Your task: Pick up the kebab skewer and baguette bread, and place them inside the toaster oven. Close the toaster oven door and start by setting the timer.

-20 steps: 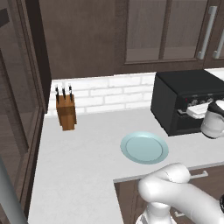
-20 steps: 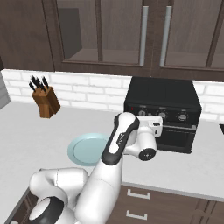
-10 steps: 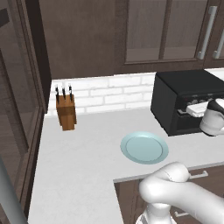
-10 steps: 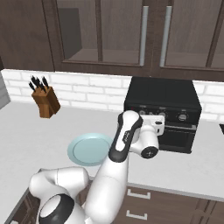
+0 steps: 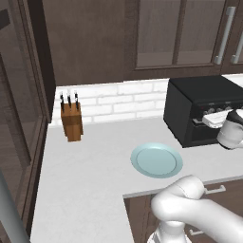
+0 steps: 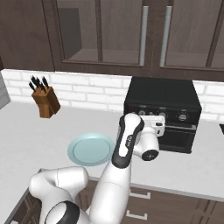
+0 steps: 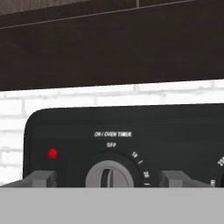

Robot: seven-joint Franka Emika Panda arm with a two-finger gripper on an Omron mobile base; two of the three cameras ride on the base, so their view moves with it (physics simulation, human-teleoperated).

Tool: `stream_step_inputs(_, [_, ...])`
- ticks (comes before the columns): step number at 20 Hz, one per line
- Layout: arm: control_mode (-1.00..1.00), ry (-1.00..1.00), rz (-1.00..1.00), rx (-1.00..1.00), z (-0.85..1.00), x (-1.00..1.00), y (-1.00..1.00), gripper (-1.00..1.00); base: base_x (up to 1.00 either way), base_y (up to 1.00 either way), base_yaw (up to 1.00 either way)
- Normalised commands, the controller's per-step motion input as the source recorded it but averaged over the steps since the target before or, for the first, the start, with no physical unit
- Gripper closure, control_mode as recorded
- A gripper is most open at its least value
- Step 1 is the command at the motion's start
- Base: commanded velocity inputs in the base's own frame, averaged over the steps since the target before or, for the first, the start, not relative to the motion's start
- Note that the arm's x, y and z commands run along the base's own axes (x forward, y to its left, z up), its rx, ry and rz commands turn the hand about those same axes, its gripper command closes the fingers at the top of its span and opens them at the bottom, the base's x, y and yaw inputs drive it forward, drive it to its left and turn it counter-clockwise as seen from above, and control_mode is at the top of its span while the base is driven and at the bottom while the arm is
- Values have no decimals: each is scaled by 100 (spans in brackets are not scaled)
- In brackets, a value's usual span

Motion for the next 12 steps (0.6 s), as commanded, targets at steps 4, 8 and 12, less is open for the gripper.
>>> stream_step_inputs(4, [-100,-7,0,0,0,0,0,-100,0,0,0])
stream_step_inputs(8, [-100,-4,0,0,0,0,0,100,0,0,0])
stream_step_inputs(12, [-100,0,0,0,0,0,0,100,0,0,0])
